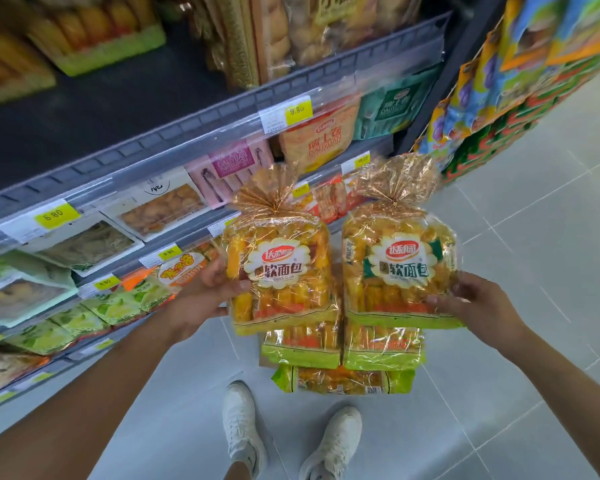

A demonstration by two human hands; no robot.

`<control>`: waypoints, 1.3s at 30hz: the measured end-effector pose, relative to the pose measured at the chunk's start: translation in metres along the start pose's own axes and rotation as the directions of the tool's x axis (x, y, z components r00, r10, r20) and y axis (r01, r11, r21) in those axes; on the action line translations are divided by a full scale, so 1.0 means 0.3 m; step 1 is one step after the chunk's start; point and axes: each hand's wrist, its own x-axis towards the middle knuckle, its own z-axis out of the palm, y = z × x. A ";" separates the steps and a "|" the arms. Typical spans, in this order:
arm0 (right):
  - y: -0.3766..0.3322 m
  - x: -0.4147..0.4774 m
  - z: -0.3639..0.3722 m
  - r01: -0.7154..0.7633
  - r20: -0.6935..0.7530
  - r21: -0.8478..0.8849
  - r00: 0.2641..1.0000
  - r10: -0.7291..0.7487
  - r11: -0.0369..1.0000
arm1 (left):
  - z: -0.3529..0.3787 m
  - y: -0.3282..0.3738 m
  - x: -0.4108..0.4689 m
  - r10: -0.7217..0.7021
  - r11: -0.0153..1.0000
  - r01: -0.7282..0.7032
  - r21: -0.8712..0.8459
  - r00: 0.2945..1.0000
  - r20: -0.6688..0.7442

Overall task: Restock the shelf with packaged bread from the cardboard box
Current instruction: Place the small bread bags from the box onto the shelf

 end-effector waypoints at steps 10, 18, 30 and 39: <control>-0.427 0.021 0.062 0.239 0.082 -0.051 0.969 -0.234 0.970 | -0.233 0.221 -0.248 0.172 0.983 -0.180 -0.046 0.975 -0.138; -0.714 0.028 0.246 0.377 0.199 0.013 0.907 -0.372 0.926 | -0.452 0.210 -0.472 0.200 0.967 -0.240 -0.084 0.922 -0.332; -1.125 0.112 0.542 0.460 0.315 0.012 0.841 -0.440 0.888 | -0.655 0.080 -0.616 0.155 0.947 -0.269 -0.176 0.862 -0.483; -1.373 0.267 0.680 0.509 0.216 0.093 0.829 -0.517 0.856 | -0.744 0.043 -0.610 0.144 0.924 -0.289 -0.250 0.869 -0.474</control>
